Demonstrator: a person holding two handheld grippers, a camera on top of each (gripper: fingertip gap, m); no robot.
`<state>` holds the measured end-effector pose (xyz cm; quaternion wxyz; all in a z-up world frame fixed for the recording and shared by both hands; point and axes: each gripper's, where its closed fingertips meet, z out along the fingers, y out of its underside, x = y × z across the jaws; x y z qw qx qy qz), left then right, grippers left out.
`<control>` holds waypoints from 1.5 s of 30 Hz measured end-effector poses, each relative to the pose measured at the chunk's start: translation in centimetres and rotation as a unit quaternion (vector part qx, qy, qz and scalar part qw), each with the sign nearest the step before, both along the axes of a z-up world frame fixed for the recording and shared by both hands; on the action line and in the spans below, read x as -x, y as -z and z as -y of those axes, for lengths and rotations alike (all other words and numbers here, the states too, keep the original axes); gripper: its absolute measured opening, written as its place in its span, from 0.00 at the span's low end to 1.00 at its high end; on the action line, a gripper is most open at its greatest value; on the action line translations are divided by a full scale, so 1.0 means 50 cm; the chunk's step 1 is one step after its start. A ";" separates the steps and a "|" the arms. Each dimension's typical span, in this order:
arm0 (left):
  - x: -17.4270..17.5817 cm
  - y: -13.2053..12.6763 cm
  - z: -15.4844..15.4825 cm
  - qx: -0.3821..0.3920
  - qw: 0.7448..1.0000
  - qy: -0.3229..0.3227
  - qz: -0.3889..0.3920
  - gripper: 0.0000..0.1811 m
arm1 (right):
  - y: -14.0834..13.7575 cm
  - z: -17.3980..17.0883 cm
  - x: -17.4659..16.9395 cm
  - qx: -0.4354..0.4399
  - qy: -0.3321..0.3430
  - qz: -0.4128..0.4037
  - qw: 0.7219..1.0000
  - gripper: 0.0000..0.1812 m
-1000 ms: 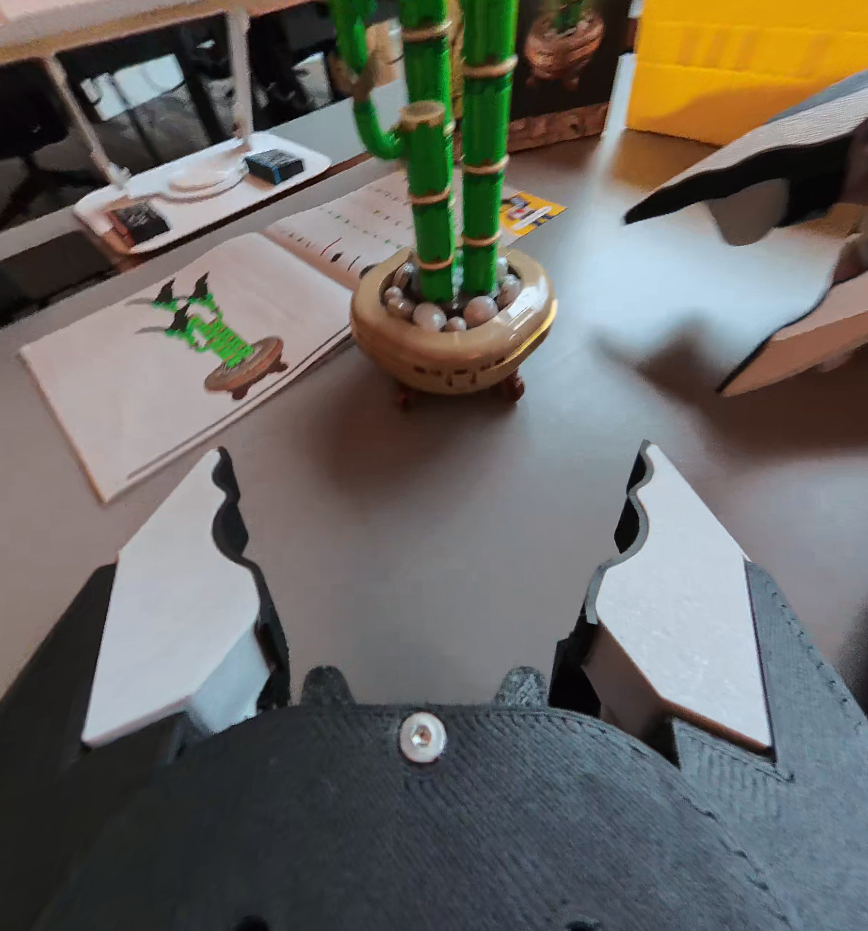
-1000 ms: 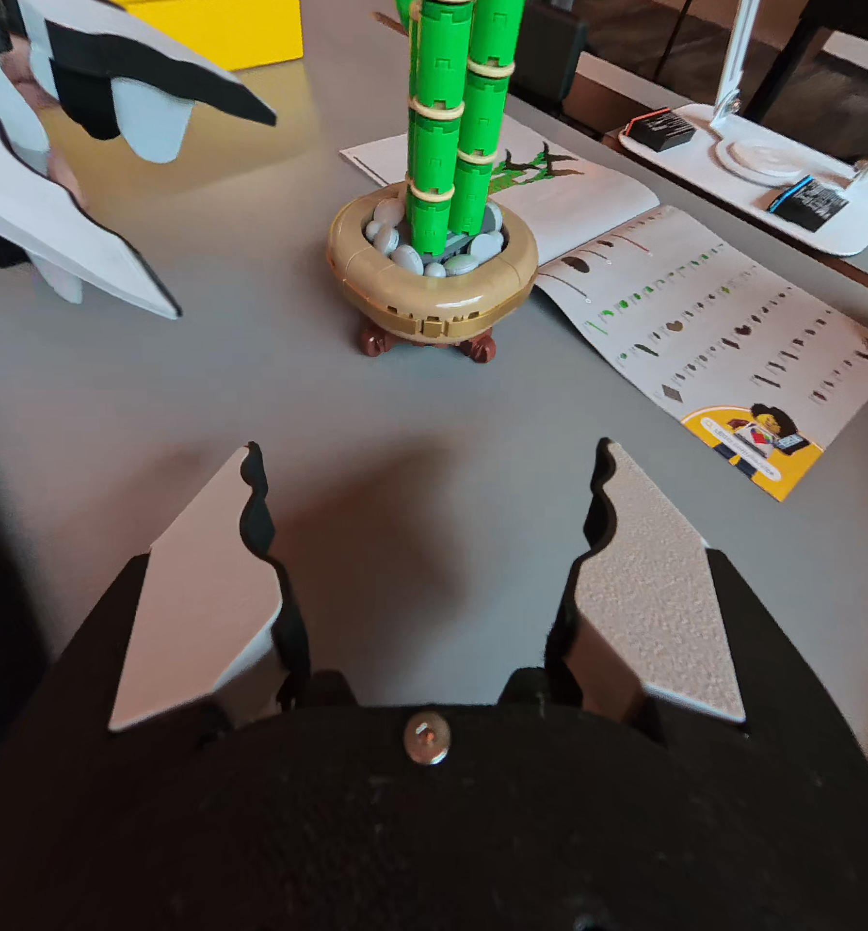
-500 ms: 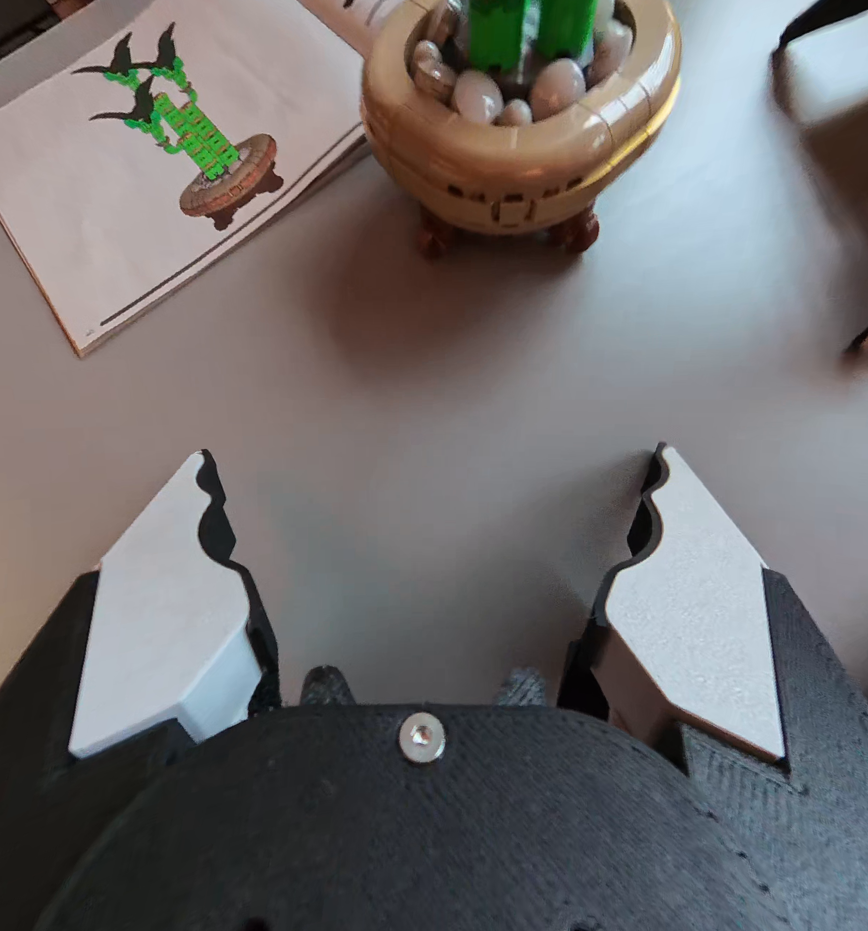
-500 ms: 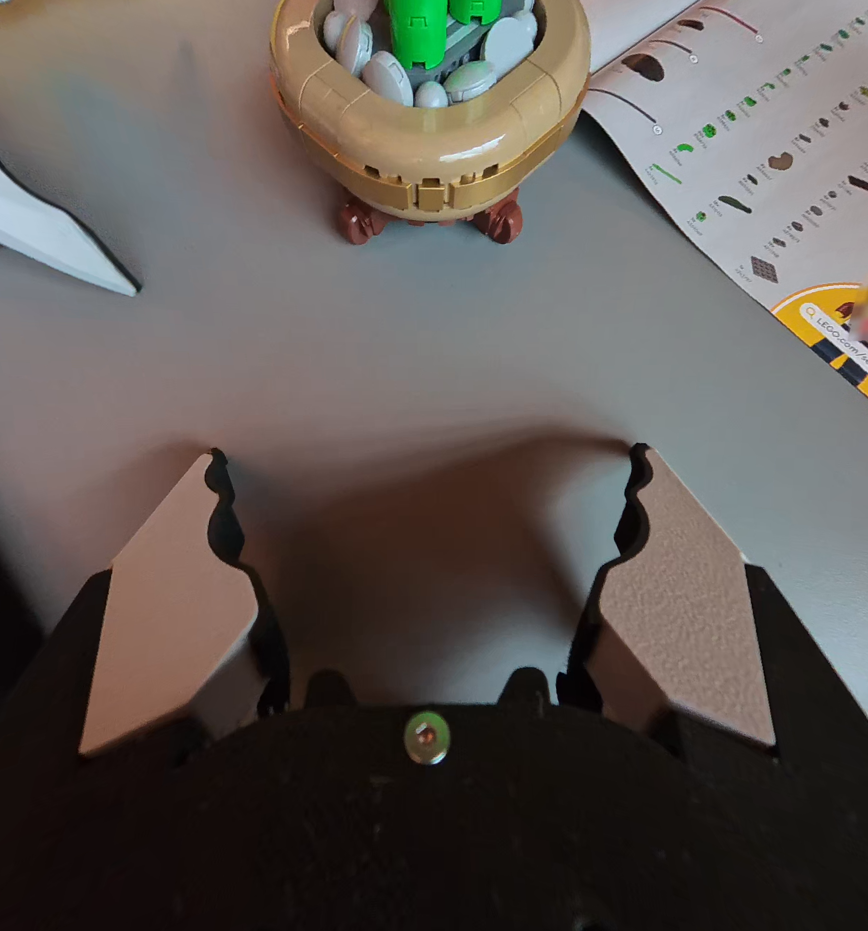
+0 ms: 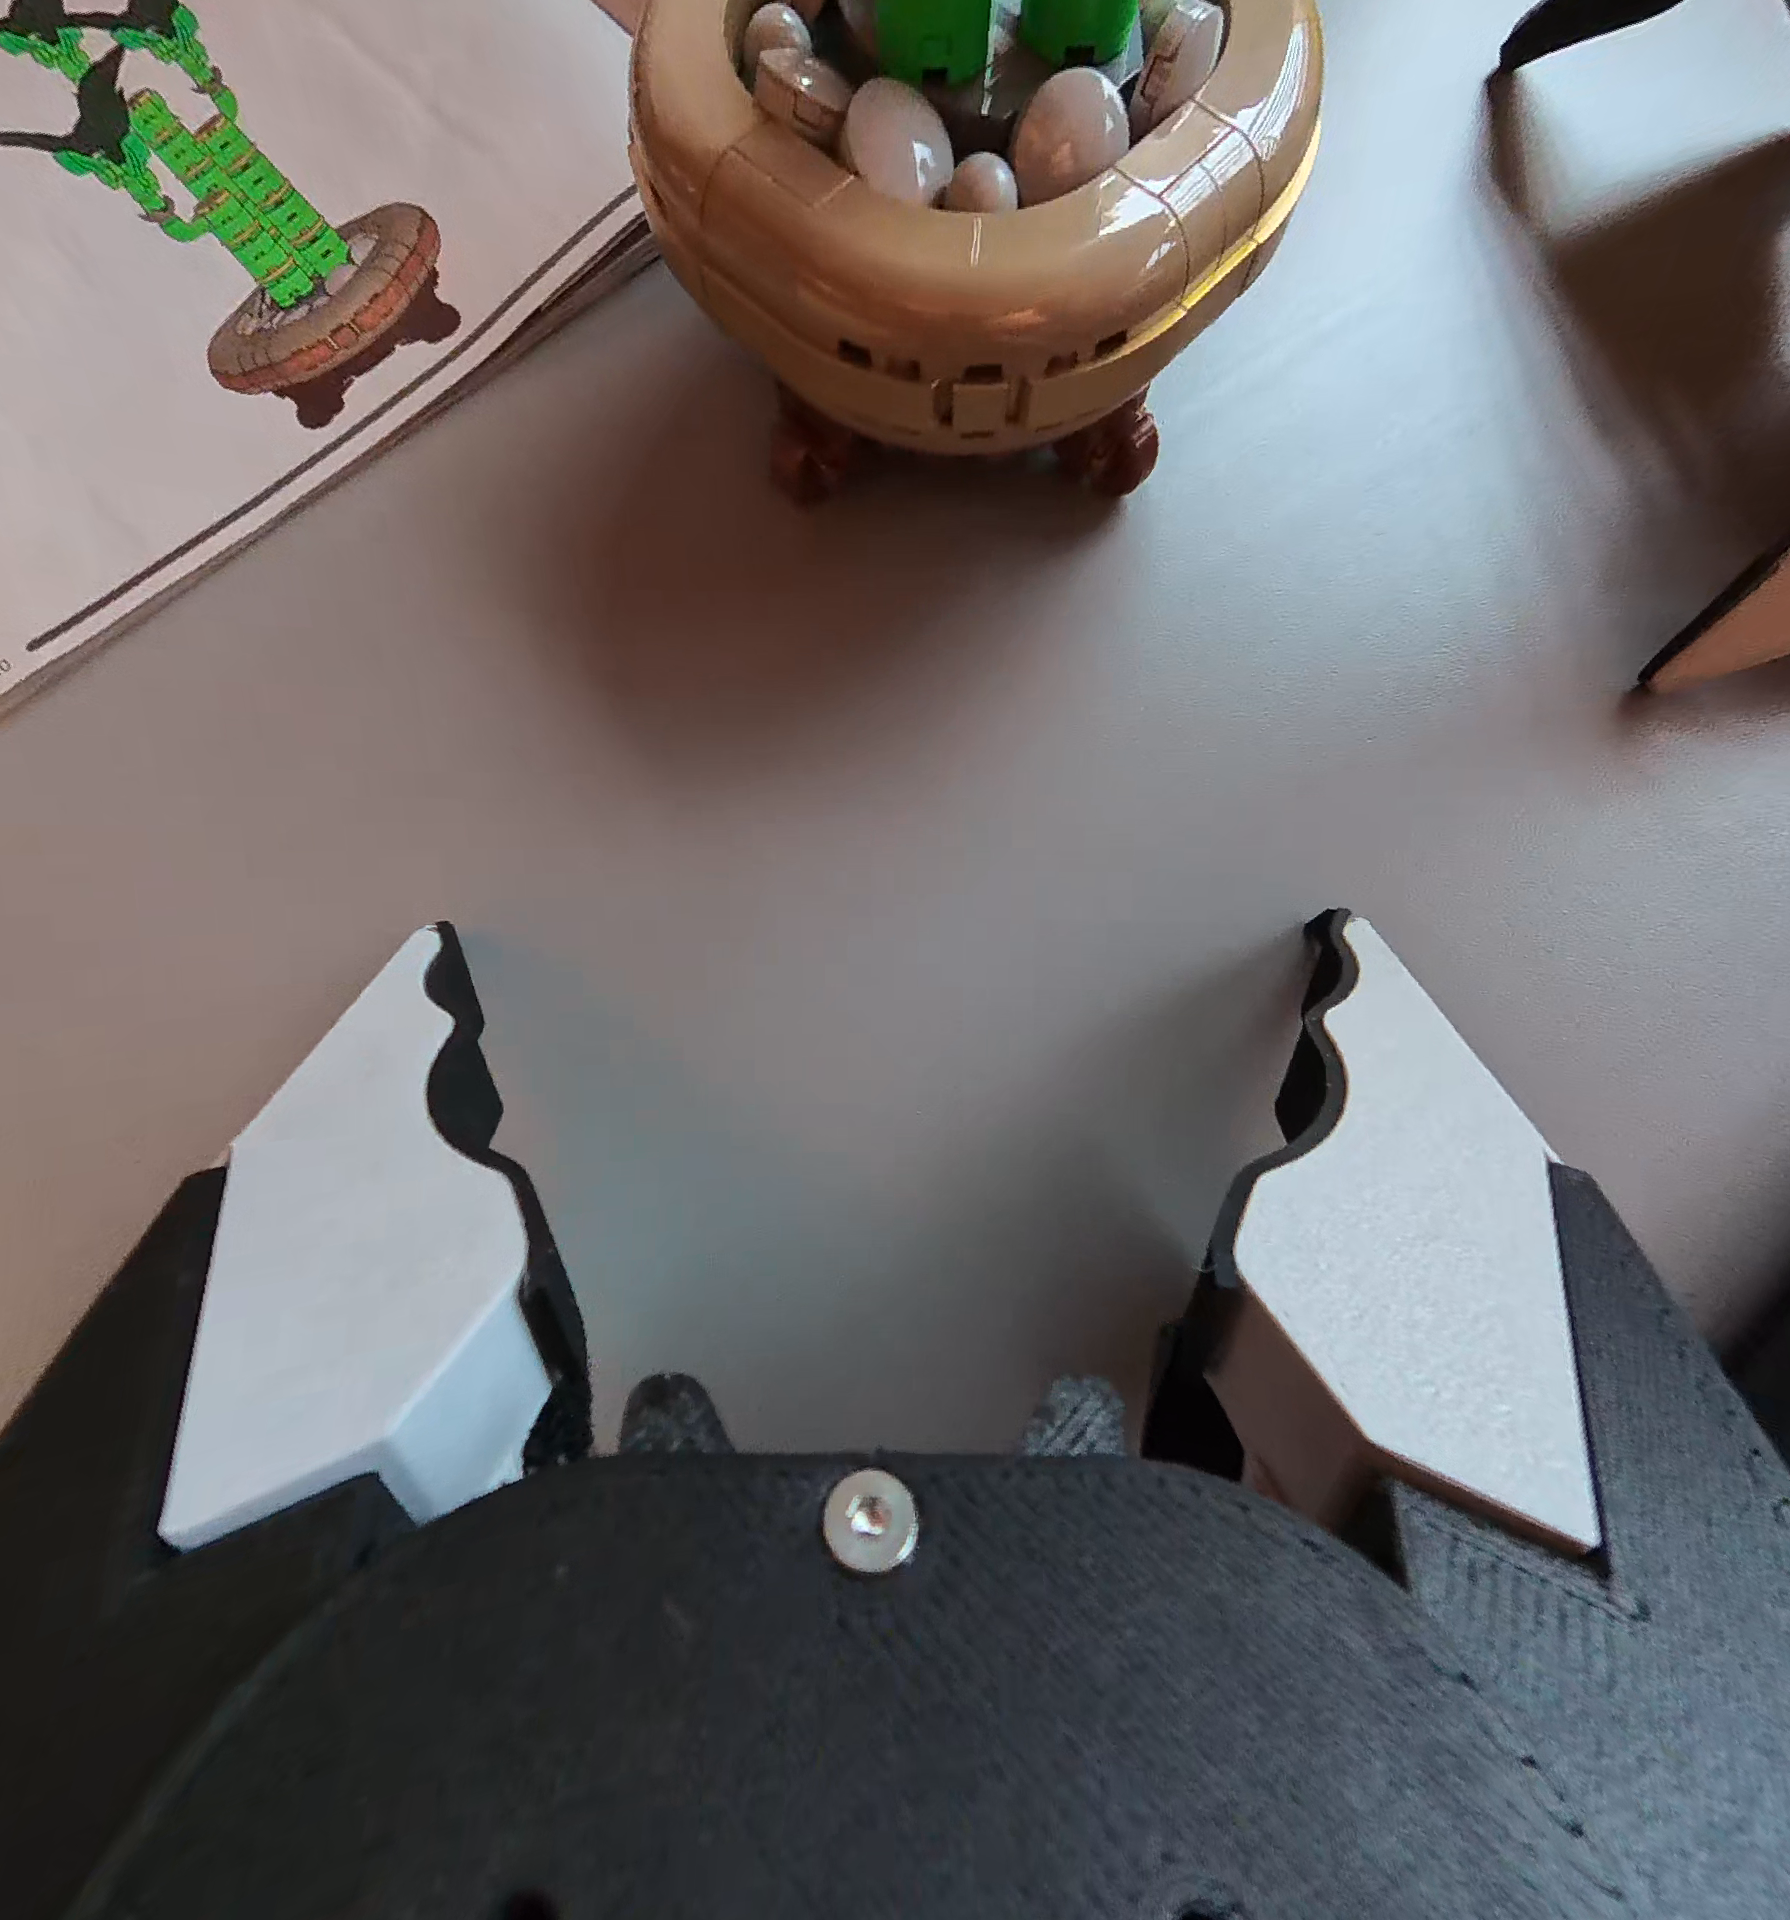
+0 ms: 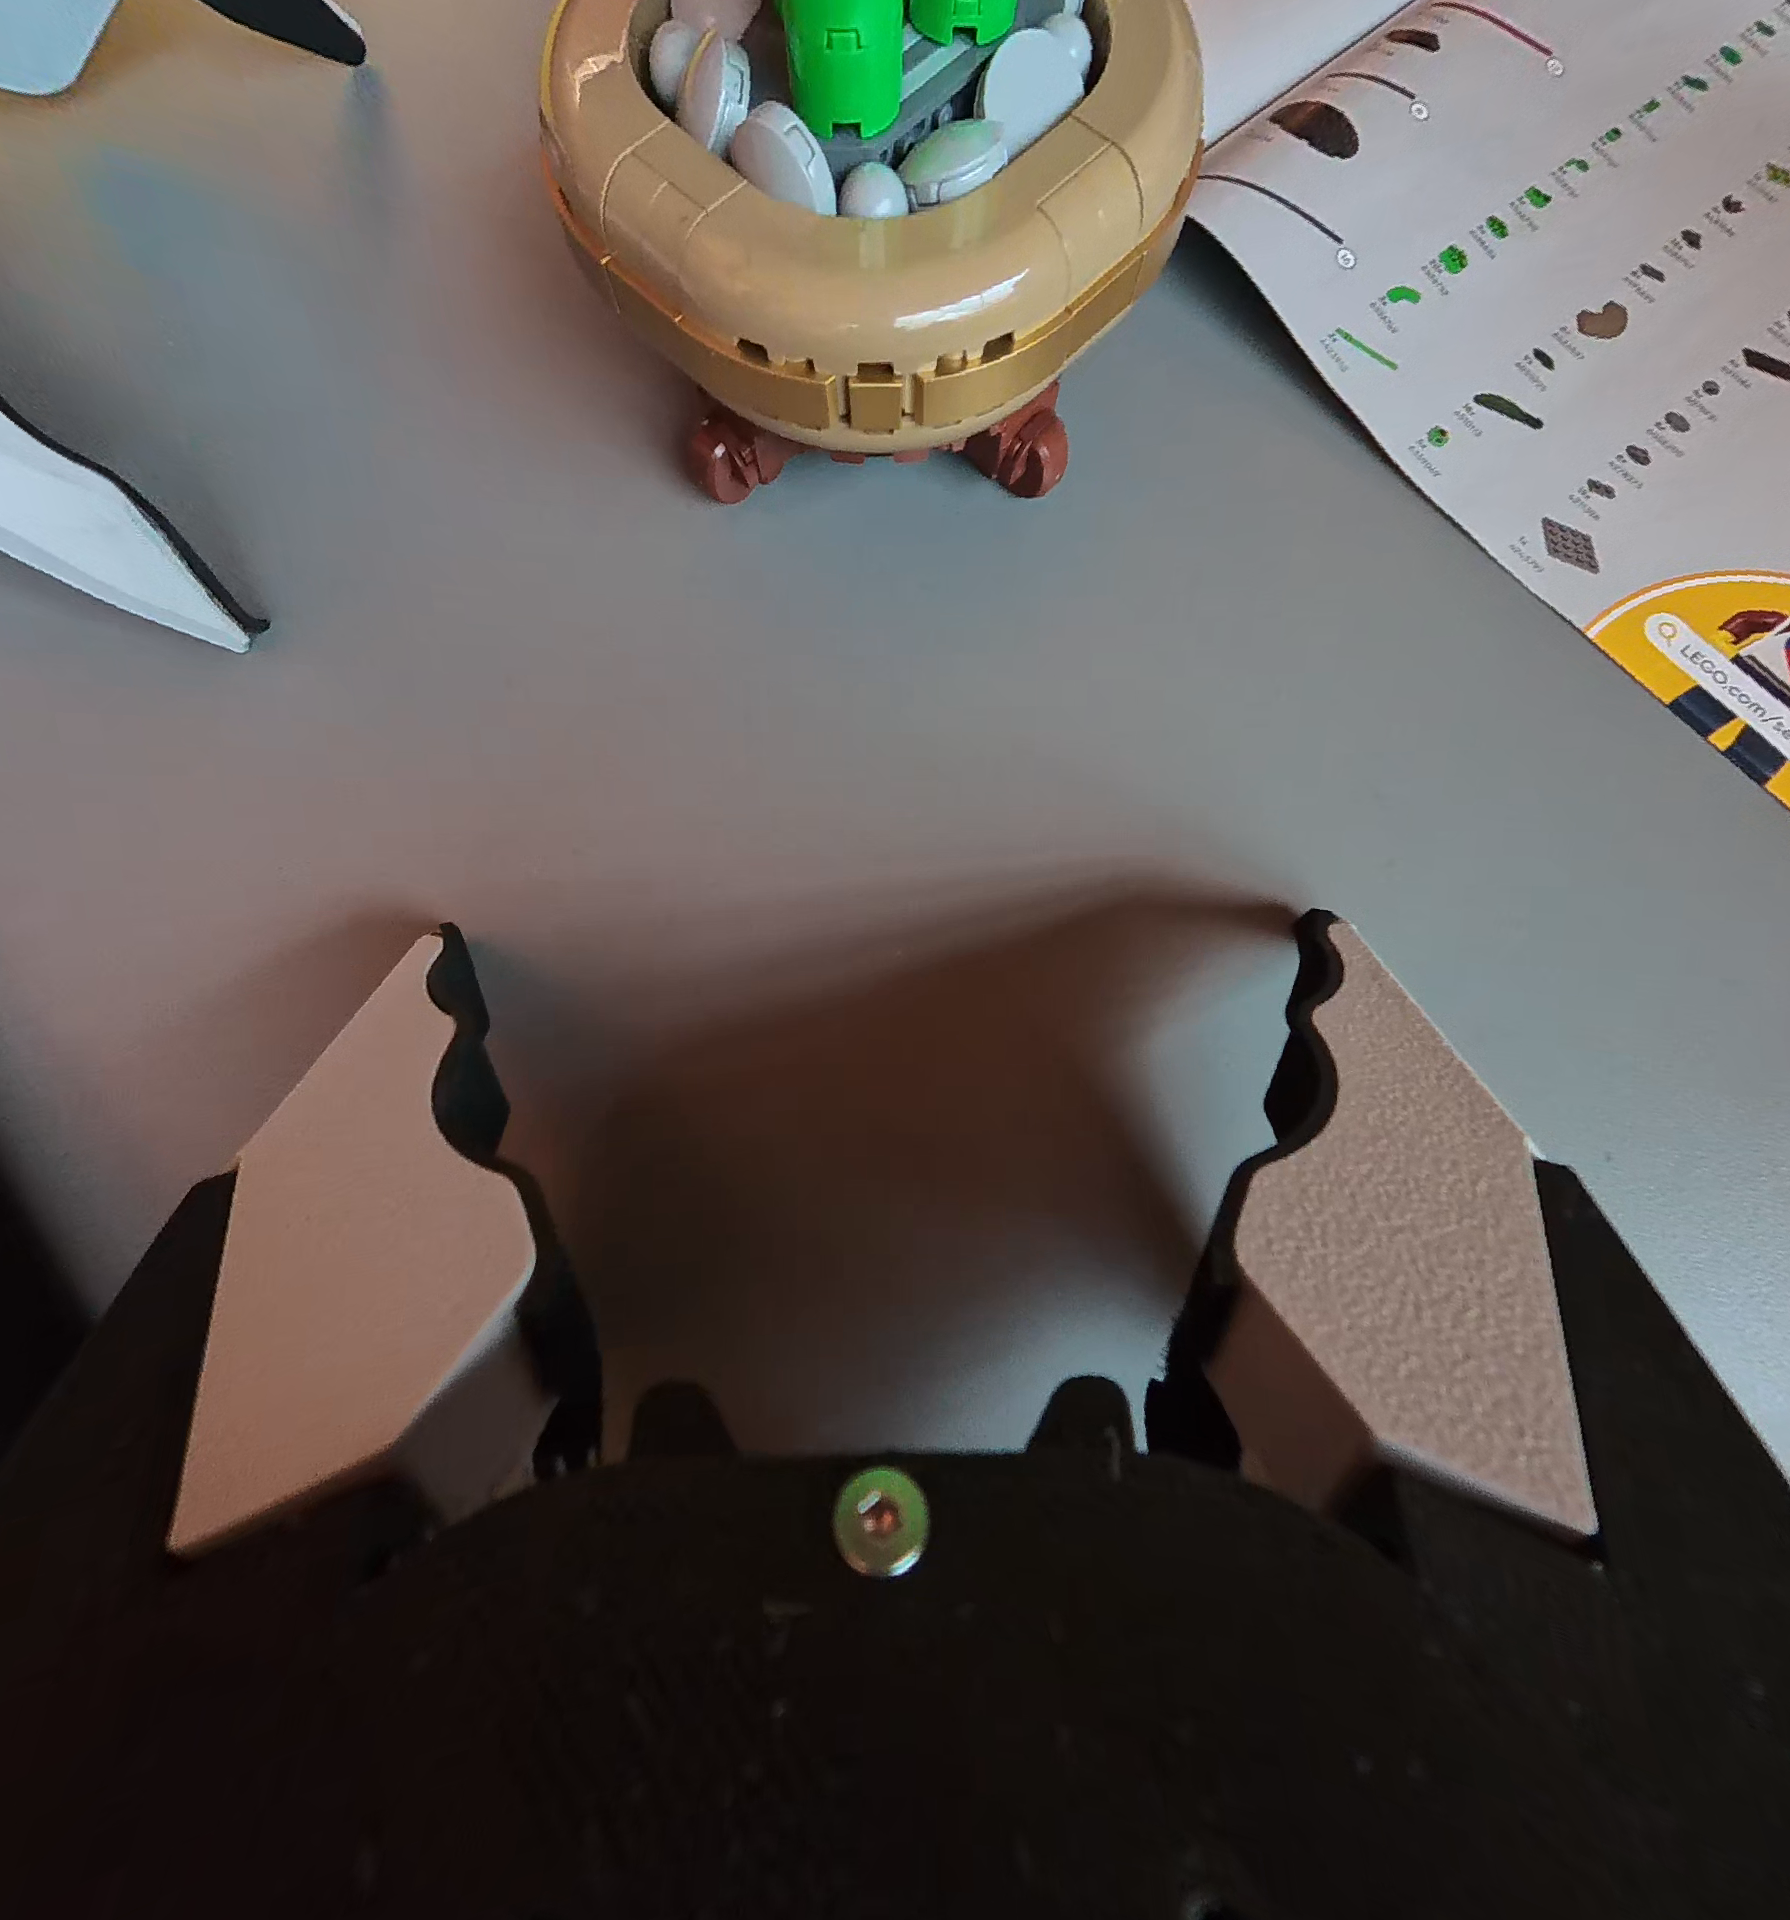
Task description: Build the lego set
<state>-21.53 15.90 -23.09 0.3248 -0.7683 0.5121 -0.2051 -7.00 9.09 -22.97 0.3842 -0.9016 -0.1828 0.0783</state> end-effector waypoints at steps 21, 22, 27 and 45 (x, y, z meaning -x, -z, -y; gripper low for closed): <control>-0.001 0.000 0.001 0.000 1.000 0.005 0.000 0.84 | 0.000 -0.005 -0.003 0.001 0.006 0.001 1.000 0.83; -0.001 0.000 0.000 0.000 1.000 0.005 0.000 0.84 | 0.000 -0.005 -0.003 0.001 0.006 0.001 1.000 0.83; -0.003 0.000 0.000 0.000 1.000 0.006 0.000 0.84 | 0.000 -0.004 -0.002 0.001 0.005 0.000 1.000 0.83; -0.037 -0.141 0.010 -0.141 0.980 0.031 0.135 0.83 | -0.169 -0.025 -0.047 -0.228 0.074 0.004 0.971 0.82</control>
